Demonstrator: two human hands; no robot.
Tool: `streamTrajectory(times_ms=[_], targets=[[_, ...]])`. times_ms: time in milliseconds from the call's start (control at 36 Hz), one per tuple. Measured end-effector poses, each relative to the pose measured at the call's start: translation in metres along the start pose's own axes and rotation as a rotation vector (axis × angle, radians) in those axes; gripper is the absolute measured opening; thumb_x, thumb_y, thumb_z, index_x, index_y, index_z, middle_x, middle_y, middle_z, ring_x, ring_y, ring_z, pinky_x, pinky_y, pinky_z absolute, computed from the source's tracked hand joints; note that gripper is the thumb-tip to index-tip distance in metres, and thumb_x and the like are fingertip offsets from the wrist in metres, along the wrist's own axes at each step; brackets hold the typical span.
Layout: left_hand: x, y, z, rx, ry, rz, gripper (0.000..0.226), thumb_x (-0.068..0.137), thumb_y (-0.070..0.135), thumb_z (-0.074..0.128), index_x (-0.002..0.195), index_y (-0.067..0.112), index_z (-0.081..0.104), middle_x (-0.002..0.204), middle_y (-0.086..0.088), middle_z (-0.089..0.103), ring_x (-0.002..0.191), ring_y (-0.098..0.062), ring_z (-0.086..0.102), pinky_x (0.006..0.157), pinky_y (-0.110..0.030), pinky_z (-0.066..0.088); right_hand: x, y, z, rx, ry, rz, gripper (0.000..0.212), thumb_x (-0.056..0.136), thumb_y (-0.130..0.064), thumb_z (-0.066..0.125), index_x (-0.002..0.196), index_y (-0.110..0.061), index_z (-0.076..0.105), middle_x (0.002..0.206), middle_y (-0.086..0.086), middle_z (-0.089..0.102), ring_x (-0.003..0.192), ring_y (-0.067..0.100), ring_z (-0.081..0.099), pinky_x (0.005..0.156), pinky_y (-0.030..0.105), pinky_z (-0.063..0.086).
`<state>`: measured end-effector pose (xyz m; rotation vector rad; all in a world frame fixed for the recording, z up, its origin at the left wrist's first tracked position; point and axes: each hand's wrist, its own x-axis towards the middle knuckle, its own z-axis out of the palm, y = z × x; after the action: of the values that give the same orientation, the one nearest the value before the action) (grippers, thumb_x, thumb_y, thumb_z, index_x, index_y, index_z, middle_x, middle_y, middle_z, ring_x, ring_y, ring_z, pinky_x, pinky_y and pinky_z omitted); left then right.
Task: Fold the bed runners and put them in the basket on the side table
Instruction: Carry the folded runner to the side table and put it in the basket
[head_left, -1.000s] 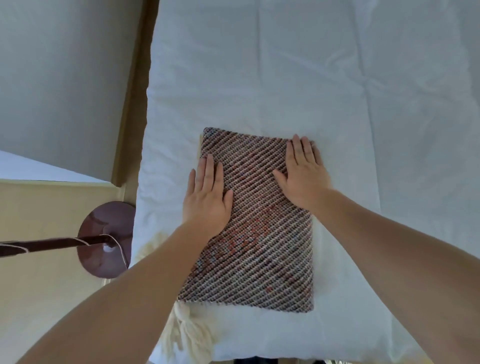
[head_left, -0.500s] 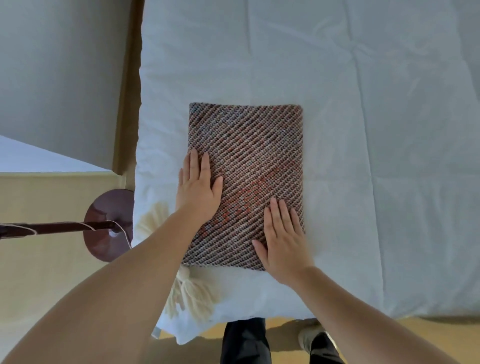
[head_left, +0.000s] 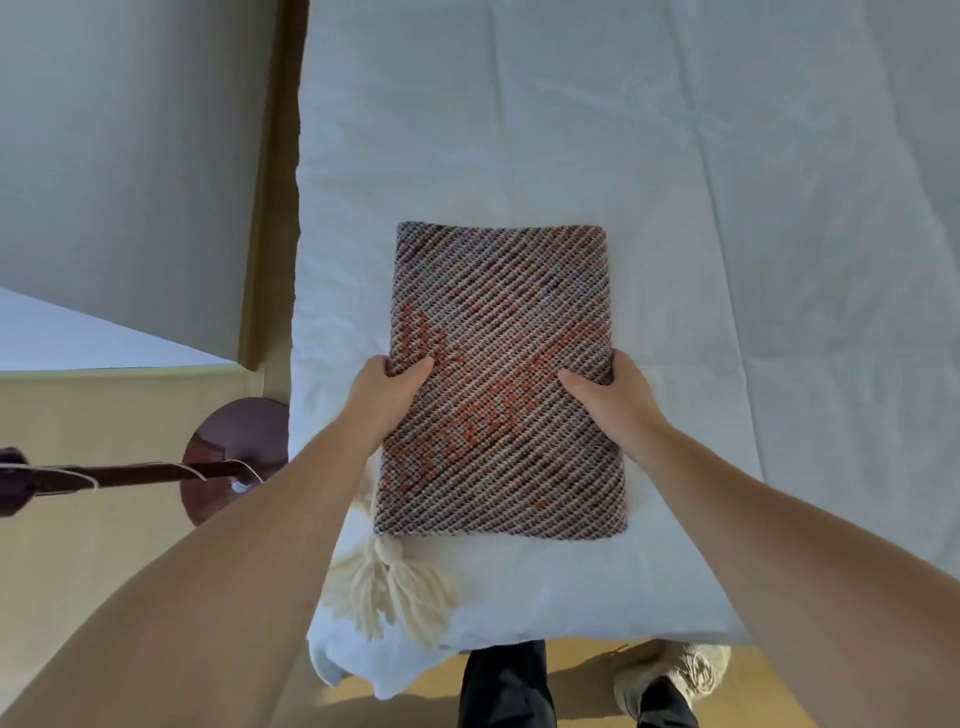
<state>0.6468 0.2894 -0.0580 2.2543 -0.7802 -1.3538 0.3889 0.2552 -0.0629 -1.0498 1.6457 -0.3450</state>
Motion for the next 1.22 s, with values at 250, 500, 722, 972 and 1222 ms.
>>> streamTrajectory(times_ms=[250, 500, 722, 972, 1222], targets=[[-0.038, 0.055, -0.005, 0.122, 0.033, 0.237, 0.03, 0.092, 0.041, 0.054, 0.109, 0.019, 0.043, 0.096, 0.002, 0.056, 0.083, -0.014, 0.058, 0.069, -0.032, 0.047, -0.026, -0.047, -0.022, -0.027, 0.069, -0.077, 0.031, 0.084, -0.022, 0.062, 0.111, -0.027, 0.049, 0.086, -0.015, 0.058, 0.073, 0.006, 0.059, 0.062, 0.026, 0.048], [-0.13, 0.19, 0.007, 0.132, -0.049, 0.524, 0.029, 0.094, 0.04, 0.053, 0.11, 0.019, 0.042, 0.091, 0.002, 0.057, 0.078, -0.013, 0.057, 0.061, -0.03, 0.041, -0.114, -0.112, -0.147, 0.049, 0.322, -0.169, 0.037, 0.085, -0.024, 0.063, 0.12, -0.025, 0.05, 0.099, -0.008, 0.061, 0.081, 0.011, 0.06, 0.074, 0.03, 0.047], [-0.263, 0.324, 0.073, 0.129, -0.234, 0.853, 0.035, 0.093, 0.038, 0.055, 0.116, 0.014, 0.044, 0.098, 0.003, 0.055, 0.087, -0.016, 0.055, 0.076, -0.03, 0.041, -0.242, -0.125, -0.295, 0.159, 0.716, -0.22, 0.044, 0.085, -0.024, 0.064, 0.127, -0.022, 0.05, 0.102, -0.008, 0.058, 0.086, 0.012, 0.055, 0.078, 0.028, 0.042], [-0.455, 0.409, 0.189, 0.151, -0.544, 1.179, 0.033, 0.09, 0.041, 0.059, 0.11, 0.02, 0.044, 0.101, 0.004, 0.057, 0.092, -0.015, 0.058, 0.081, -0.032, 0.045, -0.418, -0.056, -0.443, 0.28, 1.137, -0.302, 0.036, 0.082, -0.02, 0.068, 0.116, -0.027, 0.056, 0.095, -0.019, 0.061, 0.087, 0.0, 0.06, 0.08, 0.028, 0.048], [-0.628, 0.406, 0.305, 0.178, -0.804, 1.323, 0.029, 0.089, 0.038, 0.062, 0.107, 0.022, 0.046, 0.099, 0.008, 0.058, 0.096, -0.015, 0.059, 0.089, -0.035, 0.047, -0.562, 0.05, -0.526, 0.335, 1.414, -0.189, 0.047, 0.085, -0.024, 0.065, 0.13, -0.017, 0.052, 0.115, 0.0, 0.062, 0.104, 0.019, 0.06, 0.095, 0.035, 0.047]])
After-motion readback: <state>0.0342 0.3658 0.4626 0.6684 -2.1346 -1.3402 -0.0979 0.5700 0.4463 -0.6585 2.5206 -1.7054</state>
